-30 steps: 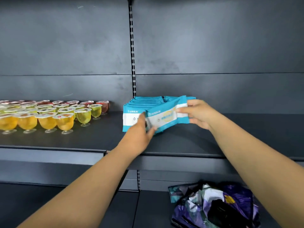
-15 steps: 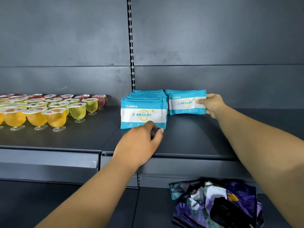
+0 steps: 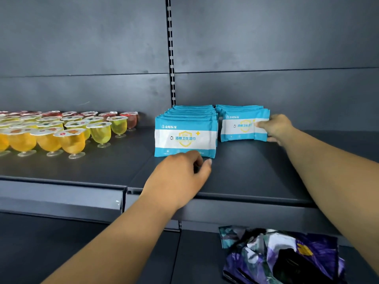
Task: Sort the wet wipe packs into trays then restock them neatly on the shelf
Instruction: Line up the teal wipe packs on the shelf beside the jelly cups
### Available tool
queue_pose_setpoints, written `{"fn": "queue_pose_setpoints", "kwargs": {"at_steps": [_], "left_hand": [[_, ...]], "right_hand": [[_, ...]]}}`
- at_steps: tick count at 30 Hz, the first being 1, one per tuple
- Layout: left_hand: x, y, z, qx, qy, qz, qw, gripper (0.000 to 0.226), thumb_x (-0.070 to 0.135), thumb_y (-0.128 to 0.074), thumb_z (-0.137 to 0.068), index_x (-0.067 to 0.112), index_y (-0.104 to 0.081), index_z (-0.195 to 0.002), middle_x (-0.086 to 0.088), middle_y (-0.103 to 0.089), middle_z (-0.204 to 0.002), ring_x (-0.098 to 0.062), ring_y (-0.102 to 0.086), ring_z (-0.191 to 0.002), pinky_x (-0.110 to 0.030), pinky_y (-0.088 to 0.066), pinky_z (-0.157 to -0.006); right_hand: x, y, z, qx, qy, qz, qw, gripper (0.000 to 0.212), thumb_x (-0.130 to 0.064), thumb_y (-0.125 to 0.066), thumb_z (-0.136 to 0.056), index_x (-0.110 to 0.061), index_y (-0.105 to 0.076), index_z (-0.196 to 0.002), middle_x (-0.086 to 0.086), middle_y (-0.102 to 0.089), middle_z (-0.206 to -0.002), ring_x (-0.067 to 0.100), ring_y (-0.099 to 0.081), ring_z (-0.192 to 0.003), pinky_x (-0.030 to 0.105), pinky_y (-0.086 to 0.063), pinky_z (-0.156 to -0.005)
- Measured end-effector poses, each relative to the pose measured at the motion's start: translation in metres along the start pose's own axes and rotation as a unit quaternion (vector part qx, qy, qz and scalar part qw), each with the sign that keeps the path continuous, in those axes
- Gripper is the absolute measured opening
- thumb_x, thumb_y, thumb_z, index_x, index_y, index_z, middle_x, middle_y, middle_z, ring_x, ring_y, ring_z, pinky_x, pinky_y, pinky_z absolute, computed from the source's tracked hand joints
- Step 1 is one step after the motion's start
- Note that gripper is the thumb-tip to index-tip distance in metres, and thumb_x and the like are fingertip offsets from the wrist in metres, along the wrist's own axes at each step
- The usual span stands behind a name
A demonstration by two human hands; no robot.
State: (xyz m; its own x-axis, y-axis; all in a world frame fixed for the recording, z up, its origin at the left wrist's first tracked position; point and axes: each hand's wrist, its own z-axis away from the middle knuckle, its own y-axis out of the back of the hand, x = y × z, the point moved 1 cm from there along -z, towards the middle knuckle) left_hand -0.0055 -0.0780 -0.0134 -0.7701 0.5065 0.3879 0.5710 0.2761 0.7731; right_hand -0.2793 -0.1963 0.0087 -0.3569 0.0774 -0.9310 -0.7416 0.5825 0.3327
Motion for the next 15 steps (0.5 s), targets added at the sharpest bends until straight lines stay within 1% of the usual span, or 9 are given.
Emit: {"fn": "queue_pose_setpoints", "kwargs": {"at_steps": [2,3,5,7,9,11,12,13,15], "left_hand": [[0.001,0.0,0.002,0.004,-0.001,-0.001,1.0,0.03,0.044,-0.042,-0.093,0.02,-0.061,-0.092,0.003,-0.065,-0.09,-0.017,-0.056,-0.085,-0.028,-0.045,-0.071],[0.001,0.0,0.002,0.004,-0.004,-0.006,1.0,0.031,0.044,-0.042,-0.093,0.02,-0.061,-0.092,0.002,-0.065,-0.089,-0.018,-0.057,-0.085,-0.028,-0.045,-0.071],[0.001,-0.001,0.004,0.001,-0.006,-0.02,1.0,0.033,0.046,-0.04,-0.093,0.02,-0.061,-0.094,0.001,-0.065,-0.089,-0.018,-0.057,-0.084,-0.028,-0.046,-0.071],[-0.001,-0.001,0.005,-0.001,-0.007,-0.027,1.0,0.034,0.047,-0.038,-0.093,0.021,-0.061,-0.095,0.001,-0.065,-0.088,-0.019,-0.058,-0.083,-0.028,-0.046,-0.07],[-0.001,-0.001,0.003,0.01,-0.007,-0.018,1.0,0.034,0.048,-0.04,-0.093,0.021,-0.061,-0.093,0.002,-0.063,-0.085,-0.019,-0.057,-0.082,-0.028,-0.045,-0.068],[-0.003,-0.001,0.0,0.021,-0.008,-0.013,1.0,0.033,0.047,-0.041,-0.093,0.02,-0.061,-0.091,0.003,-0.057,-0.077,-0.02,-0.055,-0.078,-0.028,-0.042,-0.064],[-0.003,-0.002,-0.002,0.024,-0.006,-0.014,1.0,0.033,0.046,-0.042,-0.093,0.02,-0.061,-0.09,0.004,-0.055,-0.074,-0.019,-0.053,-0.075,-0.027,-0.04,-0.063],[-0.004,-0.002,-0.002,0.025,-0.003,-0.015,1.0,0.032,0.045,-0.042,-0.093,0.019,-0.06,-0.089,0.004,-0.054,-0.073,-0.019,-0.052,-0.074,-0.027,-0.038,-0.062],[-0.003,-0.003,-0.002,0.028,0.0,-0.027,0.999,0.032,0.044,-0.041,-0.094,0.018,-0.06,-0.09,0.001,-0.056,-0.076,-0.021,-0.052,-0.076,-0.027,-0.037,-0.062]], "right_hand": [[-0.002,-0.001,0.005,-0.013,0.0,-0.01,1.0,0.014,-0.01,-0.064,-0.086,-0.007,-0.06,-0.099,0.013,-0.062,-0.113,0.027,-0.063,-0.097,0.04,-0.052,-0.084],[-0.002,-0.001,0.008,-0.013,-0.002,-0.012,1.0,0.015,-0.009,-0.064,-0.086,-0.006,-0.06,-0.1,0.015,-0.062,-0.115,0.028,-0.063,-0.097,0.042,-0.053,-0.084],[0.0,-0.002,0.011,-0.006,0.002,-0.005,1.0,0.024,-0.009,-0.064,-0.086,-0.001,-0.059,-0.109,0.017,-0.062,-0.115,0.031,-0.063,-0.098,0.044,-0.053,-0.085],[0.001,-0.002,0.01,-0.003,0.009,0.005,1.0,0.024,-0.011,-0.064,-0.085,0.0,-0.061,-0.105,0.016,-0.063,-0.113,0.032,-0.064,-0.097,0.045,-0.053,-0.086],[0.003,0.0,0.011,0.002,0.008,0.002,1.0,0.02,-0.016,-0.066,-0.084,-0.001,-0.062,-0.096,0.015,-0.064,-0.107,0.031,-0.063,-0.094,0.042,-0.052,-0.088],[0.001,0.006,0.019,0.01,0.02,0.065,0.998,0.025,-0.024,-0.065,-0.085,-0.001,-0.062,-0.094,0.013,-0.061,-0.101,0.028,-0.059,-0.091,0.034,-0.049,-0.084],[-0.001,0.011,0.025,0.025,0.029,0.111,0.993,0.027,-0.027,-0.063,-0.087,-0.001,-0.061,-0.096,0.013,-0.059,-0.102,0.029,-0.057,-0.094,0.031,-0.044,-0.08],[-0.004,0.016,0.034,0.044,0.037,0.143,0.988,0.031,-0.027,-0.061,-0.089,0.001,-0.06,-0.104,0.015,-0.059,-0.109,0.031,-0.056,-0.102,0.03,-0.04,-0.08],[-0.008,0.027,0.054,0.064,0.067,0.172,0.981,0.036,-0.023,-0.058,-0.091,0.001,-0.056,-0.118,0.017,-0.058,-0.124,0.032,-0.052,-0.116,0.031,-0.039,-0.086]]}}
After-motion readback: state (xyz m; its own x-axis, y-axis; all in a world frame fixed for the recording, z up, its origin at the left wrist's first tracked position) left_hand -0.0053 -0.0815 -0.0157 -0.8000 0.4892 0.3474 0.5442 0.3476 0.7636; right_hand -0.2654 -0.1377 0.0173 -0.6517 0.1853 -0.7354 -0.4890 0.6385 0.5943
